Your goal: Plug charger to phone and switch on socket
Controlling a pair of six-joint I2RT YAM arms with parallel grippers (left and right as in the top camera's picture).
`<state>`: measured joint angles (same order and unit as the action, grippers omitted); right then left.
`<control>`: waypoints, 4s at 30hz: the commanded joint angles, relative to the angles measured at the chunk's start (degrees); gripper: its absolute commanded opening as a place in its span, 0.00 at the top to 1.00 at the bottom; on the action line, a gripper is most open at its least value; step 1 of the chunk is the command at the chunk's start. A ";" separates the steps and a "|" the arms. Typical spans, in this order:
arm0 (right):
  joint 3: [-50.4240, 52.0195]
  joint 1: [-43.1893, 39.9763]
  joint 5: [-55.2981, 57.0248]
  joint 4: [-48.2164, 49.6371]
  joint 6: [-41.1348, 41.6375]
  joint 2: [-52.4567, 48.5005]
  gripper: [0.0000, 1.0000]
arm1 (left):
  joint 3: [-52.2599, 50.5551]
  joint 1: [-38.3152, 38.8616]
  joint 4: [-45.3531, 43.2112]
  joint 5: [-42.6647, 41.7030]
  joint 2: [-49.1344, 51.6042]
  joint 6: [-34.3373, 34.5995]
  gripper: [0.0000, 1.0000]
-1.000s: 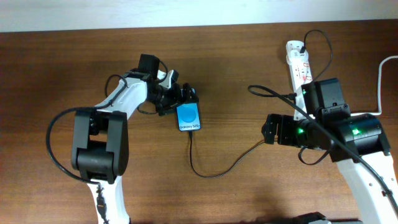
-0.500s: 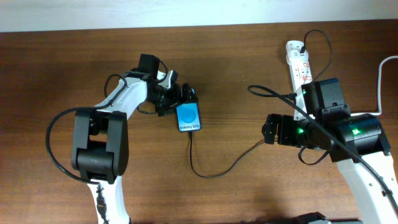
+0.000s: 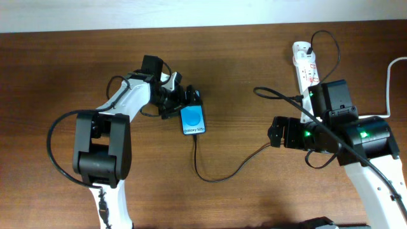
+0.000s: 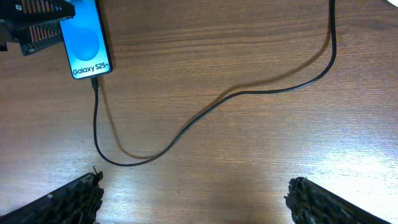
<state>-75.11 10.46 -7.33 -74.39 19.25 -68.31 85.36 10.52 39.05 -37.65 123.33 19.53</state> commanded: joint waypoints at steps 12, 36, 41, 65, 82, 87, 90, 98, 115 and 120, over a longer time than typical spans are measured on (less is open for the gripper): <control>-0.96 -0.39 0.55 0.02 -0.39 0.00 0.01 | -1.38 -0.20 1.75 8.00 1.70 0.79 0.01; -0.96 -0.42 0.57 0.00 -0.42 0.00 0.02 | 0.09 -2.73 6.91 11.61 -2.34 -0.33 0.01; -0.96 -0.39 2.99 0.00 -0.39 0.00 0.02 | 0.09 -3.41 17.25 25.18 -13.05 -0.35 0.01; -3.32 -5.25 3.74 7.10 15.78 -1.42 0.96 | -1.92 -3.41 44.81 49.27 -71.36 -1.38 0.00; -33.38 -37.62 -3.41 7.96 10.97 -30.16 0.96 | -1.92 -3.41 54.73 49.70 -76.59 -1.36 0.00; -45.11 -39.50 -3.45 8.22 11.02 -42.82 0.96 | -1.92 -3.41 54.97 49.70 -76.59 -1.38 0.01; -48.15 -39.47 -3.50 9.92 11.28 -48.83 0.96 | -1.92 -3.41 55.45 49.72 -76.59 -1.38 0.01; -48.19 -39.47 -7.30 16.04 15.39 -62.60 0.96 | -1.92 -3.41 55.76 51.65 -76.59 -1.36 0.01; -48.17 -38.14 -21.62 27.80 21.79 -72.85 0.96 | -1.92 -3.41 55.78 52.50 -76.59 -1.36 0.01; -48.17 -36.15 -21.57 30.42 22.43 -73.05 0.96 | -1.92 -3.41 55.76 52.50 -76.59 -1.38 0.01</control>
<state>-122.37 -27.57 -27.44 -44.97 40.88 -140.75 83.50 7.09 94.80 13.98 46.70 18.85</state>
